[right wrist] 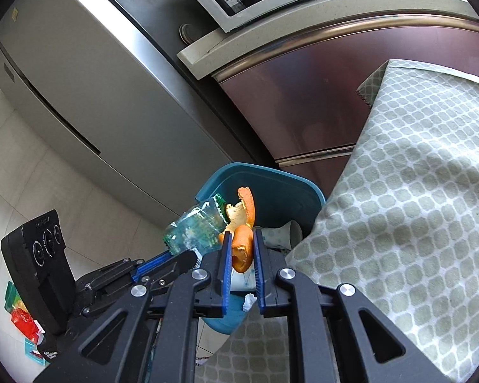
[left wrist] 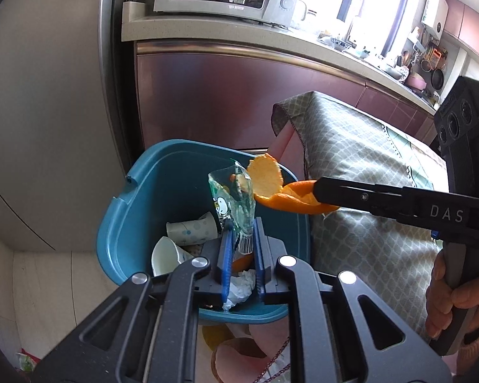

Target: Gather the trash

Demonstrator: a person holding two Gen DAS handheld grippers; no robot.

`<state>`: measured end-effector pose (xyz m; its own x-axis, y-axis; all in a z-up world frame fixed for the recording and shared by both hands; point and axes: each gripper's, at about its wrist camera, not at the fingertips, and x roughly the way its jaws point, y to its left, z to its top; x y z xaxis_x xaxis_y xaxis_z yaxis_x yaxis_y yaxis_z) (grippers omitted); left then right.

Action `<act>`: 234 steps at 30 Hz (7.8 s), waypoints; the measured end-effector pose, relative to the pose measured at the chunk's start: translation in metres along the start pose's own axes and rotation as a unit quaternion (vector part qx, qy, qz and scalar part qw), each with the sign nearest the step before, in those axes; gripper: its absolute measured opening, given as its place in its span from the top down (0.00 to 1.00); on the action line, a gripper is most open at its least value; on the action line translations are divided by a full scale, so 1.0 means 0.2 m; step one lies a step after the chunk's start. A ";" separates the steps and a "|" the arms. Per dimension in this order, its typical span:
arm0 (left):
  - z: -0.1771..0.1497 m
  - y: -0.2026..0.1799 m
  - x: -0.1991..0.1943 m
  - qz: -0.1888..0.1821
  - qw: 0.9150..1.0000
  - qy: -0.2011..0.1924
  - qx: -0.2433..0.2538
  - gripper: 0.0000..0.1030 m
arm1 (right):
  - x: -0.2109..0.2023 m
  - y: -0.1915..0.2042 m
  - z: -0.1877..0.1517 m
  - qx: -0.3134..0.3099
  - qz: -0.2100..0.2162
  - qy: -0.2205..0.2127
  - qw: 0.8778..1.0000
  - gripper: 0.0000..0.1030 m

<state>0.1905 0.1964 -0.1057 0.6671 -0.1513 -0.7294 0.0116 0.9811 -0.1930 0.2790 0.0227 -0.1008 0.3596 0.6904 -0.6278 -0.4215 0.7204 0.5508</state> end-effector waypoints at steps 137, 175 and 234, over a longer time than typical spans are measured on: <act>-0.53 -0.91 -0.98 0.032 0.953 -0.286 0.097 0.06 | -1.50 0.03 -1.10 -0.077 -0.337 -0.395 0.851 0.06; -0.53 -0.91 -0.97 0.034 0.952 -0.287 0.098 0.06 | -1.50 0.03 -1.10 -0.075 -0.338 -0.396 0.851 0.06; -0.55 -0.95 -0.96 0.034 0.953 -0.286 0.097 0.06 | -1.48 0.06 -1.11 -0.072 -0.345 -0.396 0.848 0.06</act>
<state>-0.0215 0.0266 -0.0021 0.9671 -0.0510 -0.2491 0.0547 0.9985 0.0078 -0.0171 -0.1871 -0.0304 0.9842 -0.0237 -0.1754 0.0408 0.9947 0.0942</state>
